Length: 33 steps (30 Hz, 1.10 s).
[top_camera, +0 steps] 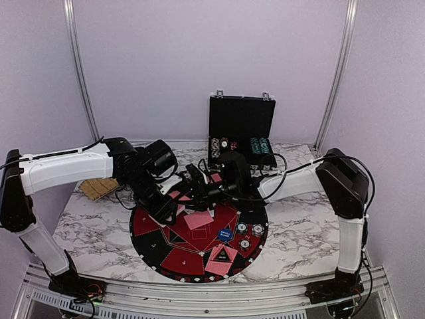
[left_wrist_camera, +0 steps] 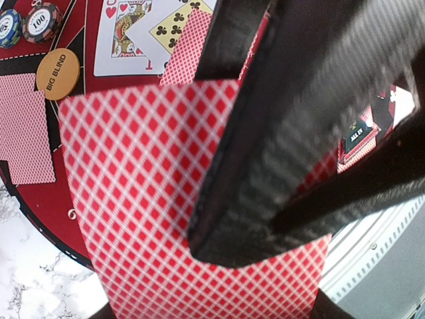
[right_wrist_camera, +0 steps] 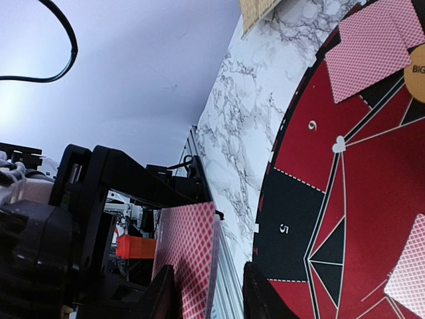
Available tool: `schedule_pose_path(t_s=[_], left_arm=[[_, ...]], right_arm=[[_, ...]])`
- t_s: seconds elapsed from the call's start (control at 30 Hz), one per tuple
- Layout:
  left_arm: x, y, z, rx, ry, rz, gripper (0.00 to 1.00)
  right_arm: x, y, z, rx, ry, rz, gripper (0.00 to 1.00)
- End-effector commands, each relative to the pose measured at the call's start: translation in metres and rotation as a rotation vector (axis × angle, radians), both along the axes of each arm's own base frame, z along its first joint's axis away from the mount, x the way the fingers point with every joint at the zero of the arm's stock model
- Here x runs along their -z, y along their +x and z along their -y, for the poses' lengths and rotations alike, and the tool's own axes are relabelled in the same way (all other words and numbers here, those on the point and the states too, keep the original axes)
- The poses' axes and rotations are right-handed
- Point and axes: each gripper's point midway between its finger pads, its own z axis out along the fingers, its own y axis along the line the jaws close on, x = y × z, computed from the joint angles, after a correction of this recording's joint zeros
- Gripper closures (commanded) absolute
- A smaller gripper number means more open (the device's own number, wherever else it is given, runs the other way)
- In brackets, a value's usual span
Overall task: Distribute texas hold em gaming equipment
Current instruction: Pick up the poker card from the face-down deck piles.
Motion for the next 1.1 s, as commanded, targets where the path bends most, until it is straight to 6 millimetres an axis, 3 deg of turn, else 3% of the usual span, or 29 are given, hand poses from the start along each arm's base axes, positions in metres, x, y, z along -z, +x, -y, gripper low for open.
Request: schedule_pose_path(t_s=[0.0,0.27,0.53,0.73,0.87,1.07], left_arm=[[-0.005,0.002,-0.001,0.004,0.005,0.019,0.61],[0.004,0.004,-0.007,-0.014,0.041,0.018,0.61],[0.009,0.006,-0.010,-0.025,0.061,0.016,0.61],[0.013,0.007,-0.015,-0.040,0.082,0.024,0.61],[0.016,0.008,-0.019,-0.060,0.089,0.031,0.61],[0.022,0.008,-0.031,-0.108,0.096,0.032,0.61]], right_arm=[[-0.001,0.007,0.009,0.043,-0.032,0.001,0.67],[-0.017,0.010,0.018,0.064,-0.001,0.005,0.76],[-0.030,0.012,0.030,0.093,0.047,-0.019,1.00],[-0.038,0.018,0.047,0.142,0.092,-0.053,1.00],[-0.032,0.024,0.066,0.196,0.102,-0.094,1.00],[-0.007,0.023,0.091,0.245,0.062,-0.128,1.00]])
